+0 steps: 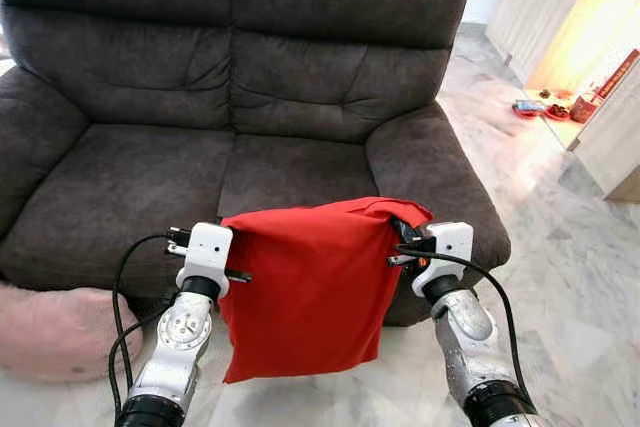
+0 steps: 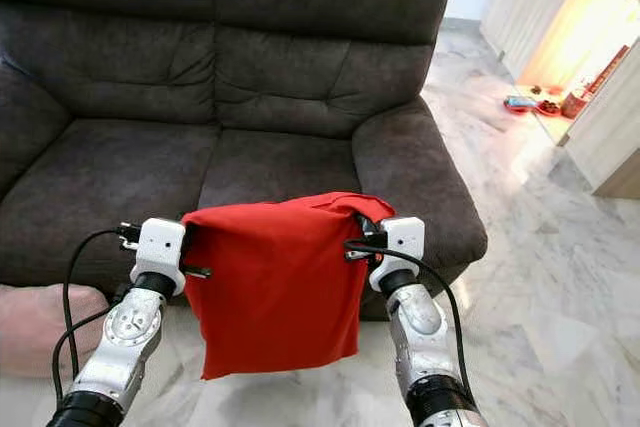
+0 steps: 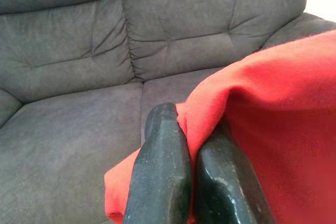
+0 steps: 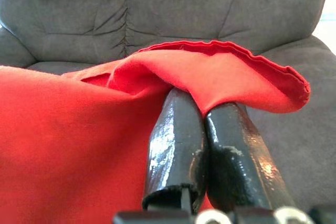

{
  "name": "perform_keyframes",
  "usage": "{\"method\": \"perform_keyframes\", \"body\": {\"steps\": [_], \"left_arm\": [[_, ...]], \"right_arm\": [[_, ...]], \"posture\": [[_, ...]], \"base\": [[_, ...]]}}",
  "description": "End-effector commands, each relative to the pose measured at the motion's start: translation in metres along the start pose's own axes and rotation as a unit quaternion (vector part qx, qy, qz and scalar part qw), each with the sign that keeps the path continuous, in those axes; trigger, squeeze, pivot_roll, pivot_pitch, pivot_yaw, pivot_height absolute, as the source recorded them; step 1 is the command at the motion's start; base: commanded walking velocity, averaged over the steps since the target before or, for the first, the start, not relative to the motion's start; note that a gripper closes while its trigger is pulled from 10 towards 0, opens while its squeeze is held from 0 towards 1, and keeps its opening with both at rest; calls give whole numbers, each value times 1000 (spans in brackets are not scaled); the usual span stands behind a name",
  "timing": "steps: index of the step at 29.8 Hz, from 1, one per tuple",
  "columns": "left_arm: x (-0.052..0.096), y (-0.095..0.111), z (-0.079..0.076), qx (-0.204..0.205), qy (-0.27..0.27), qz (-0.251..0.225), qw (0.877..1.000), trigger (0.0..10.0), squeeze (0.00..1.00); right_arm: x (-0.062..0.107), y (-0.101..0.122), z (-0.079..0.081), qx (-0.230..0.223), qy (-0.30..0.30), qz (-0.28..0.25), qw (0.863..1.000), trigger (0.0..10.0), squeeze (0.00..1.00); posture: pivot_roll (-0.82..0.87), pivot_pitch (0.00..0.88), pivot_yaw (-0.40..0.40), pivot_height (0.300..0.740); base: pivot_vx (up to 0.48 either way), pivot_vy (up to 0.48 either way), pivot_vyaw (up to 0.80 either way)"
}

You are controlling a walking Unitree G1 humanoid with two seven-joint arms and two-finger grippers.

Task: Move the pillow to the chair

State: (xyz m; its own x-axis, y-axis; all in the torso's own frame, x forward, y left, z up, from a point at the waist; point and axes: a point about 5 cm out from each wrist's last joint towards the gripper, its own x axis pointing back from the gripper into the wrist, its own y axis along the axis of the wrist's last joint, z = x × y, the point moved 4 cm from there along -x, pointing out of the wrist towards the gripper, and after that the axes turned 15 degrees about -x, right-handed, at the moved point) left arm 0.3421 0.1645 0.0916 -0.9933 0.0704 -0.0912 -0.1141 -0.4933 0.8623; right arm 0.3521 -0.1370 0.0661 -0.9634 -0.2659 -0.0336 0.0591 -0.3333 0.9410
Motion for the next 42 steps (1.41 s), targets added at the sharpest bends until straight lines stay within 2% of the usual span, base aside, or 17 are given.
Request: {"method": "perform_keyframes", "body": {"steps": [1, 5, 8, 11, 22, 39, 42], "left_arm": [[-8, 24, 8, -3, 16, -51, 999, 10000, 0], [-7, 24, 8, -7, 16, -52, 999, 10000, 0], [-8, 25, 7, -16, 13, -55, 998, 10000, 0], [-9, 25, 8, -1, 17, -54, 998, 10000, 0], [-8, 27, 7, -4, 17, -57, 998, 10000, 0], [-4, 33, 12, 3, 21, -69, 997, 10000, 0], [-4, 36, 12, 0, 21, -73, 997, 10000, 0]], "right_arm": [[-5, 20, -1, 8, 4, -39, 999, 10000, 0], [-6, 18, 2, 7, 6, -38, 999, 10000, 0], [-6, 18, 3, 7, 7, -38, 999, 10000, 0], [-7, 18, 4, 8, 10, -37, 999, 10000, 0], [-8, 18, 5, 3, 13, -37, 999, 10000, 0], [-9, 27, 7, 18, 24, -53, 998, 10000, 0], [-9, 33, 8, 24, 29, -64, 997, 10000, 0]], "posture": [[63, 1, -78, 740], [63, 3, -78, 740], [64, 8, -78, 740], [61, 10, -79, 740], [65, 20, -83, 740], [66, 26, -77, 740], [66, 27, -77, 740]], "base": [[0, 0, -800], [0, 0, -800], [0, -480, -800], [0, -246, -800], [0, 0, -763], [0, 0, 0], [0, 0, 565]]}}
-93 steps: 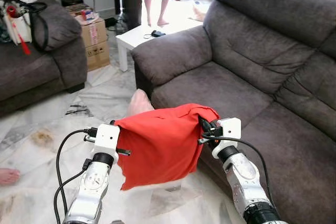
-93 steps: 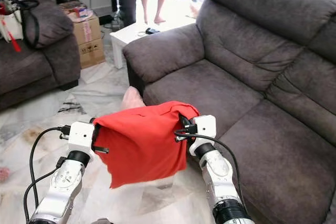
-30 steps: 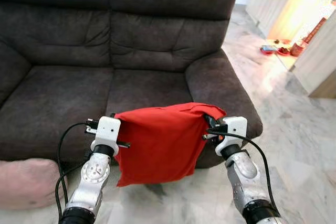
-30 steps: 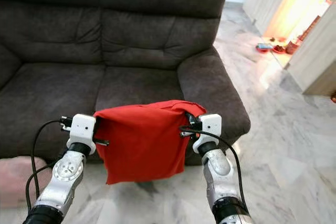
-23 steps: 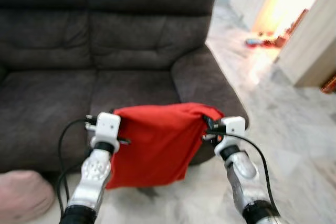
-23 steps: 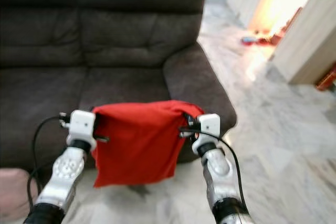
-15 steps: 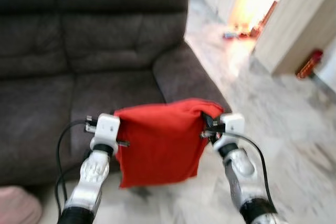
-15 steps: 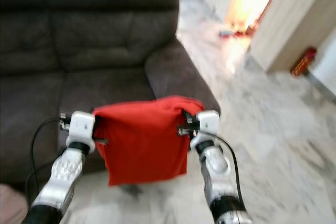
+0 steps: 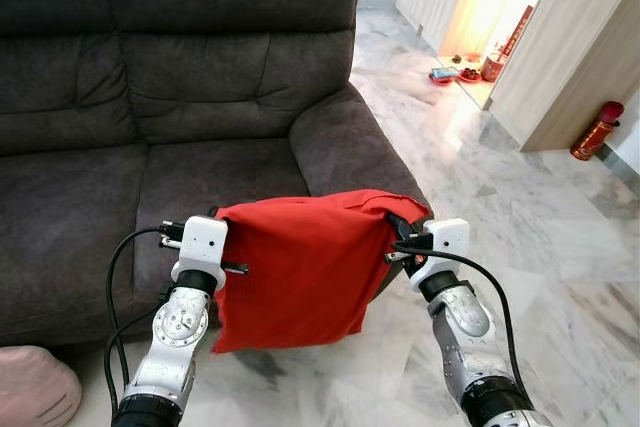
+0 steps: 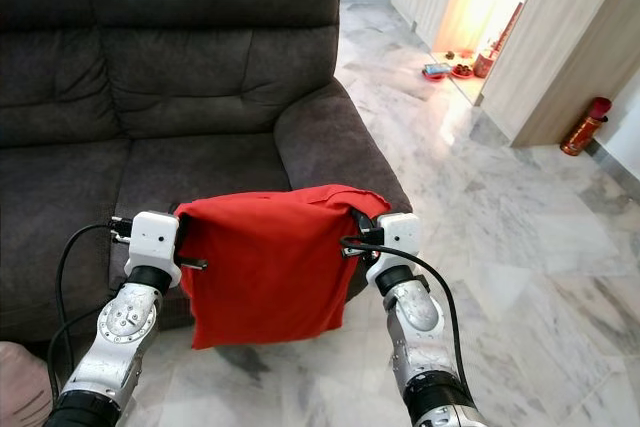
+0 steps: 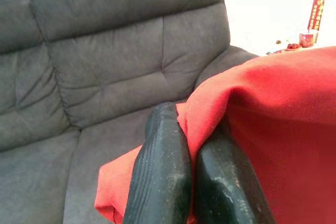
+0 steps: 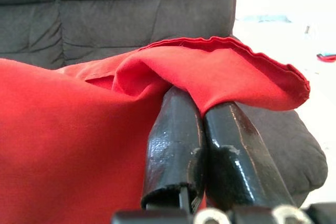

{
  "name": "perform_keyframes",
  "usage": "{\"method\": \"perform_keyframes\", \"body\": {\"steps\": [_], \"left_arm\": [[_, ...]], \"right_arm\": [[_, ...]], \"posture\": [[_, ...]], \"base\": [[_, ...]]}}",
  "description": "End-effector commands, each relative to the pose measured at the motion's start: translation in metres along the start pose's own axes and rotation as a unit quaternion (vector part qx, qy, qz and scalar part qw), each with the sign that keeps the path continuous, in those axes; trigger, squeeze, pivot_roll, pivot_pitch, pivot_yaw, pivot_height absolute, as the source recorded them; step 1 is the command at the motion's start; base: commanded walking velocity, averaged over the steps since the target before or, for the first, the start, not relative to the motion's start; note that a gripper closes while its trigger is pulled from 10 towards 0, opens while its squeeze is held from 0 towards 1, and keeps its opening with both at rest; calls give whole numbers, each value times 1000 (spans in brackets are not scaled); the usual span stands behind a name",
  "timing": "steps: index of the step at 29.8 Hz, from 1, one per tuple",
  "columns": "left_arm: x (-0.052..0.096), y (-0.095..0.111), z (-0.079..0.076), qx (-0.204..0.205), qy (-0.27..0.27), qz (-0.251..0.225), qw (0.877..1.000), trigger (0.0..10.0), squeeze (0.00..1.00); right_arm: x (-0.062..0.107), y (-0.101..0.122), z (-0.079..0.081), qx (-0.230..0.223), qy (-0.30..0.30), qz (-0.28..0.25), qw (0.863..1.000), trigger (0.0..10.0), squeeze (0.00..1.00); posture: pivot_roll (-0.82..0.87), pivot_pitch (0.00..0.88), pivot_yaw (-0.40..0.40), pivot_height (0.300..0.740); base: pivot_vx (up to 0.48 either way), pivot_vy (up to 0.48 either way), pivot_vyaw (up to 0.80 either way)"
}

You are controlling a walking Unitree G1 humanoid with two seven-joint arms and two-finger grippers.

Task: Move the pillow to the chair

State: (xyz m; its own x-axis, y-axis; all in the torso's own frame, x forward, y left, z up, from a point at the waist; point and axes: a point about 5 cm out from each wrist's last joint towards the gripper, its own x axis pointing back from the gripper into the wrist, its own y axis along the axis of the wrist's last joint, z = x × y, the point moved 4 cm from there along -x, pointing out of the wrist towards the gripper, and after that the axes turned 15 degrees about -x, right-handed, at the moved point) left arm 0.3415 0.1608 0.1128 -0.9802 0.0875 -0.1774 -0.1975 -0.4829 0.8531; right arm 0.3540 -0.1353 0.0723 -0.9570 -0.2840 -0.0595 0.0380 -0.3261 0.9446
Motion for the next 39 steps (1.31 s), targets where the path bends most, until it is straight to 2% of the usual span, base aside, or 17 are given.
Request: {"method": "perform_keyframes", "body": {"steps": [1, 5, 16, 22, 27, 30, 34, 39], "left_arm": [[-5, 17, 6, -2, 7, -34, 999, 10000, 0], [-4, 21, 6, -6, 6, -41, 999, 10000, 0], [-4, 26, 5, -10, 1, -46, 999, 10000, 0], [-4, 30, 7, -22, 1, -53, 998, 10000, 0], [-2, 44, 15, -42, 18, -76, 996, 10000, 0], [-1, 61, 21, -64, 31, -105, 992, 10000, 0], [-1, 66, 23, -69, 37, -112, 991, 10000, 0], [-4, 107, 46, -93, 101, -164, 977, 10000, 0]], "right_arm": [[-8, 30, 5, 20, 17, -59, 998, 10000, 0], [-9, 38, 6, 20, 23, -72, 997, 10000, 0], [-10, 38, 10, 17, 31, -71, 997, 10000, 0], [-11, 51, 15, 21, 31, -97, 995, 10000, 0], [-7, 63, 20, 33, 32, -127, 991, 10000, 0], [-3, 81, 23, 35, 26, -162, 986, 10000, 0], [-2, 85, 24, 37, 26, -169, 985, 10000, 0], [1, 115, 47, 34, 52, -214, 975, 10000, 0]], "posture": [[65, 27, -76, 740], [64, 27, -75, 740], [64, 18, -74, 740], [60, 11, -72, 740], [61, 6, -70, 740], [63, 2, -70, 740], [62, 0, -69, 740], [68, 0, -65, 740]], "base": [[0, 0, 794], [0, 0, 753], [0, 0, 0], [0, 0, 0], [0, 0, 0], [0, 0, 0], [0, 0, 0], [0, 0, 0]]}}
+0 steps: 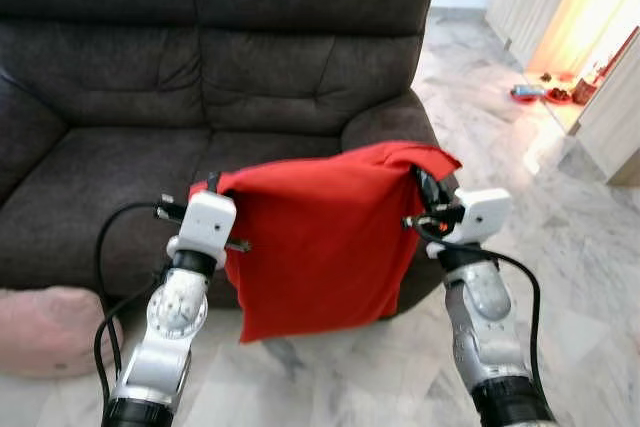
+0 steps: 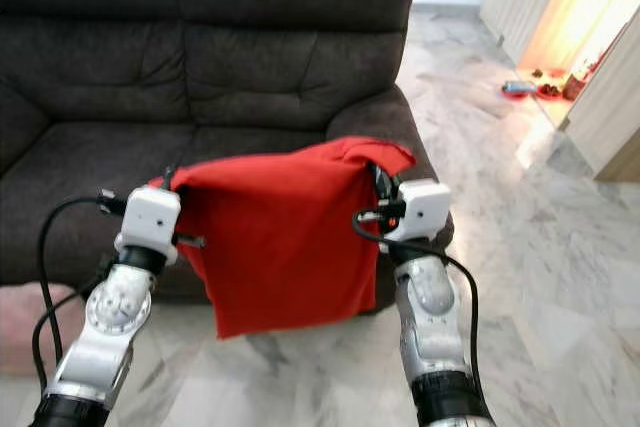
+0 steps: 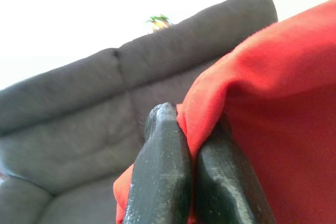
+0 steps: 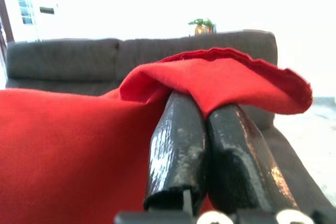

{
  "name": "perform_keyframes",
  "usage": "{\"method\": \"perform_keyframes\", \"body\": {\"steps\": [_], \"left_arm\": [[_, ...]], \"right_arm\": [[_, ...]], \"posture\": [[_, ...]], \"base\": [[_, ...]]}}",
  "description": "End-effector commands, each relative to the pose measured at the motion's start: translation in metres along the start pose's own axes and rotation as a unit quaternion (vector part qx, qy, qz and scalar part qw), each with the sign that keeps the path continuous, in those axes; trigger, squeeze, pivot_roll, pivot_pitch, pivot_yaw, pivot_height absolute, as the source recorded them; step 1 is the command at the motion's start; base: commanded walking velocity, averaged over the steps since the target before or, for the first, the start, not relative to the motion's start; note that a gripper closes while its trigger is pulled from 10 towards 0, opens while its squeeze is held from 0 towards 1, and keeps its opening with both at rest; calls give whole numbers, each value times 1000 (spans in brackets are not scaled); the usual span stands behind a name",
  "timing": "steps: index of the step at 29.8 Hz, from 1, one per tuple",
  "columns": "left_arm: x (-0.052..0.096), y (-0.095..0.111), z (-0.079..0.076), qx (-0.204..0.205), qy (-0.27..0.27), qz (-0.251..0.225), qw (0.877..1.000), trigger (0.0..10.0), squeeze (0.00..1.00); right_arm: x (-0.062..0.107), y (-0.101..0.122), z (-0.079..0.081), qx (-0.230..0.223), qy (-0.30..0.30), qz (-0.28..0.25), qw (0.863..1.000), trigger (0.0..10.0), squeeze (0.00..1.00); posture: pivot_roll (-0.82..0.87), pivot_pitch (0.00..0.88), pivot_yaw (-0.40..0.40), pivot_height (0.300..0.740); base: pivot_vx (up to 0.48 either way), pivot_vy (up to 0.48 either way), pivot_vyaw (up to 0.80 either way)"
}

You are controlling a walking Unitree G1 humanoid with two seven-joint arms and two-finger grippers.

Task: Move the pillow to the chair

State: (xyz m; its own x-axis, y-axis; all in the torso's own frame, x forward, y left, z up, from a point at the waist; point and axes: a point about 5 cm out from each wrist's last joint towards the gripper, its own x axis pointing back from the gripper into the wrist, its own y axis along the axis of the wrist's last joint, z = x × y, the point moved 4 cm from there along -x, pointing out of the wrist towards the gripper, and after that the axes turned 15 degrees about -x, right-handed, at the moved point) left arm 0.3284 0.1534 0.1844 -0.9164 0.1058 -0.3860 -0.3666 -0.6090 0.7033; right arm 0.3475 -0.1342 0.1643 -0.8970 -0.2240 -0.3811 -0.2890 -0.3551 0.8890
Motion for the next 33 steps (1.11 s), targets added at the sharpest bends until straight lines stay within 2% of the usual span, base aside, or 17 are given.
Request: {"method": "perform_keyframes", "body": {"steps": [1, 6, 14, 18, 21, 33], "left_arm": [[-12, 35, 23, -9, 54, -64, 996, 10000, 0], [-18, 52, 35, -18, 91, -84, 992, 10000, 0], [-19, 53, 37, -22, 96, -80, 992, 10000, 0], [-19, 54, 39, -27, 99, -77, 992, 10000, 0], [-19, 54, 39, -28, 100, -76, 992, 10000, 0], [-21, 52, 38, -24, 99, -65, 993, 10000, 0]], "right_arm": [[-9, 28, 12, 2, 22, -52, 998, 10000, 0], [-14, 39, 27, 4, 43, -64, 997, 10000, 0], [-16, 50, 35, 14, 58, -74, 995, 10000, 0], [-18, 55, 43, 13, 71, -76, 994, 10000, 0], [-18, 55, 44, 9, 71, -74, 995, 10000, 0], [-20, 55, 46, -9, 64, -62, 996, 10000, 0]], "posture": [[68, 0, -65, 740], [65, 0, -58, 740], [65, 0, -58, 740], [68, 0, -61, 740], [69, 2, -62, 740], [68, 15, -63, 740]], "base": [[0, 0, 0], [0, 0, 0], [0, 0, 0], [0, 0, 770], [0, 0, 800], [0, 0, 0]]}}
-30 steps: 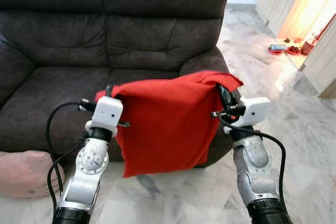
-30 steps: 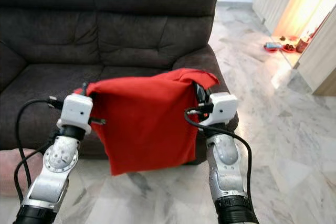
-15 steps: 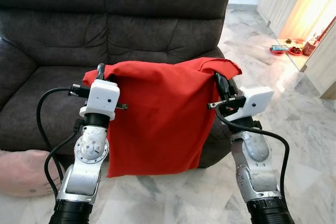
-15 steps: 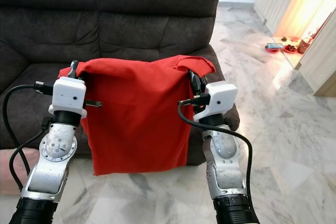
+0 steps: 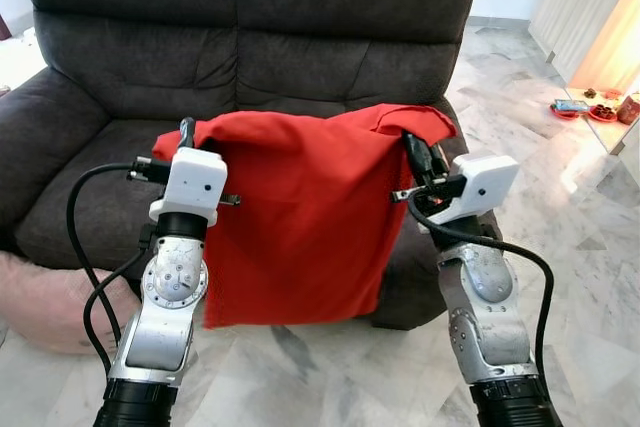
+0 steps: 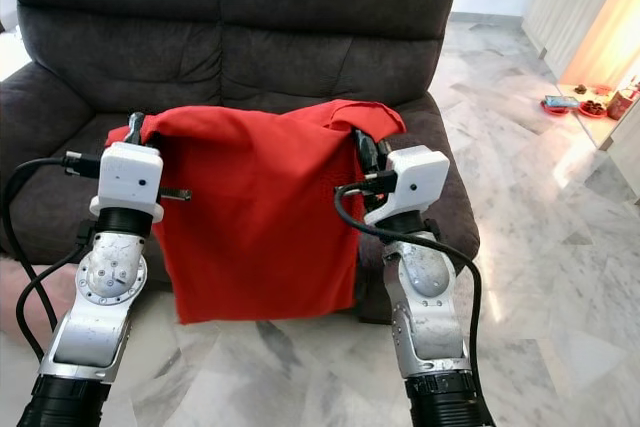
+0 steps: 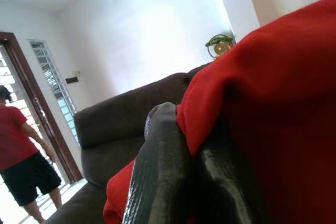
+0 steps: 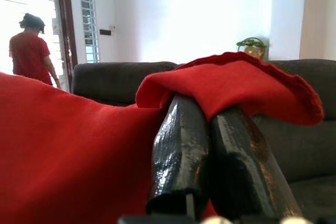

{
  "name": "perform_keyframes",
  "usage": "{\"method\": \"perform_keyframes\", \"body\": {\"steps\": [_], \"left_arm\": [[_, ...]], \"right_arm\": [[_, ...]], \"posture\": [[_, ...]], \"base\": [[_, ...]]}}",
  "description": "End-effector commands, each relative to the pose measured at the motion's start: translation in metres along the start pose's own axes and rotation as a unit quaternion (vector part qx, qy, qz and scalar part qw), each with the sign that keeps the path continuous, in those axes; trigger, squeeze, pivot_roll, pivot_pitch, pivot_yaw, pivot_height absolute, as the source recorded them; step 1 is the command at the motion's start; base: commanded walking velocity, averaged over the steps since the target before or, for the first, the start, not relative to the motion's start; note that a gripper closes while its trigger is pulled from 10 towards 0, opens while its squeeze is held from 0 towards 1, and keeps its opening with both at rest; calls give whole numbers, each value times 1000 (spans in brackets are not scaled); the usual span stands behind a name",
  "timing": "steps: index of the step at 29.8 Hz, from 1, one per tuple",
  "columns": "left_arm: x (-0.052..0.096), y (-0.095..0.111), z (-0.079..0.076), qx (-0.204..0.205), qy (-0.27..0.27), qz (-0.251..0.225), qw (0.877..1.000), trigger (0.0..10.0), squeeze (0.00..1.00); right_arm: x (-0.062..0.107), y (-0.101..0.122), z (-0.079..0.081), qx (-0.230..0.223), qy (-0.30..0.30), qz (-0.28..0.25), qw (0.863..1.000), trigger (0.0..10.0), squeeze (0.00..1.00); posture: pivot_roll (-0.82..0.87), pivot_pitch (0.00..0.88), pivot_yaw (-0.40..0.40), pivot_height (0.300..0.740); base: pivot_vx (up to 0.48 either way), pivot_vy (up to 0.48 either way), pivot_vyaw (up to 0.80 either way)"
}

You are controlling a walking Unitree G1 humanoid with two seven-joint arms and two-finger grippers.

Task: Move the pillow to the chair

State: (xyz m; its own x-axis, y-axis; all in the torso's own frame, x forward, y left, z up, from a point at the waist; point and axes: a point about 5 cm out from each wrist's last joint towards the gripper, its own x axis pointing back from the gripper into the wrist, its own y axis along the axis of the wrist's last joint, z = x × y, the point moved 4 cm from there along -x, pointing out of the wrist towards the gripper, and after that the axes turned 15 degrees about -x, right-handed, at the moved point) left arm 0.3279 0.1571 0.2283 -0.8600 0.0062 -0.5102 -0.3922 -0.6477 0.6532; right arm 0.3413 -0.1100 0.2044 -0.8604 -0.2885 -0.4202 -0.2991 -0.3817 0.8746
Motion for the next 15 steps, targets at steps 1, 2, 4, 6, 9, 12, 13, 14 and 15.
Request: {"method": "perform_keyframes", "body": {"steps": [1, 2, 4, 6, 9, 12, 13, 14, 15], "left_arm": [[-7, 23, 8, 5, 16, -43, 999, 10000, 0], [-7, 23, 7, 4, 14, -44, 999, 10000, 0], [-7, 24, 6, 1, 11, -47, 999, 10000, 0], [-7, 24, 6, -2, 10, -48, 999, 10000, 0], [-6, 24, 6, -5, 7, -48, 999, 10000, 0], [-6, 24, 8, -10, 8, -50, 999, 10000, 0], [-6, 24, 9, -10, 8, -50, 999, 10000, 0], [-6, 24, 10, -11, 9, -51, 999, 10000, 0], [-6, 24, 11, -12, 10, -51, 999, 10000, 0]], "right_arm": [[-7, 26, 13, 3, 24, -51, 998, 10000, 0], [-7, 26, 13, 3, 24, -51, 998, 10000, 0], [-7, 26, 13, 0, 24, -51, 998, 10000, 0], [-7, 26, 14, 0, 23, -49, 999, 10000, 0], [-7, 26, 14, -3, 22, -49, 999, 10000, 0], [-7, 26, 14, -2, 20, -50, 999, 10000, 0], [-7, 26, 14, -2, 19, -50, 999, 10000, 0], [-7, 27, 13, -2, 18, -51, 999, 10000, 0], [-6, 27, 13, -1, 18, -51, 999, 10000, 0]], "posture": [[68, 15, -63, 740], [69, 15, -63, 740], [70, 20, -63, 740], [72, 20, -63, 740], [71, 25, -62, 740], [73, 26, -61, 740], [73, 26, -61, 740], [73, 26, -60, 740], [73, 27, -60, 740]], "base": [[0, 0, 0], [0, 0, 0], [0, 0, 0], [0, 0, 0], [0, 0, 0], [80, 0, 0], [240, 0, 0], [240, 0, 0], [240, 0, 0]]}}
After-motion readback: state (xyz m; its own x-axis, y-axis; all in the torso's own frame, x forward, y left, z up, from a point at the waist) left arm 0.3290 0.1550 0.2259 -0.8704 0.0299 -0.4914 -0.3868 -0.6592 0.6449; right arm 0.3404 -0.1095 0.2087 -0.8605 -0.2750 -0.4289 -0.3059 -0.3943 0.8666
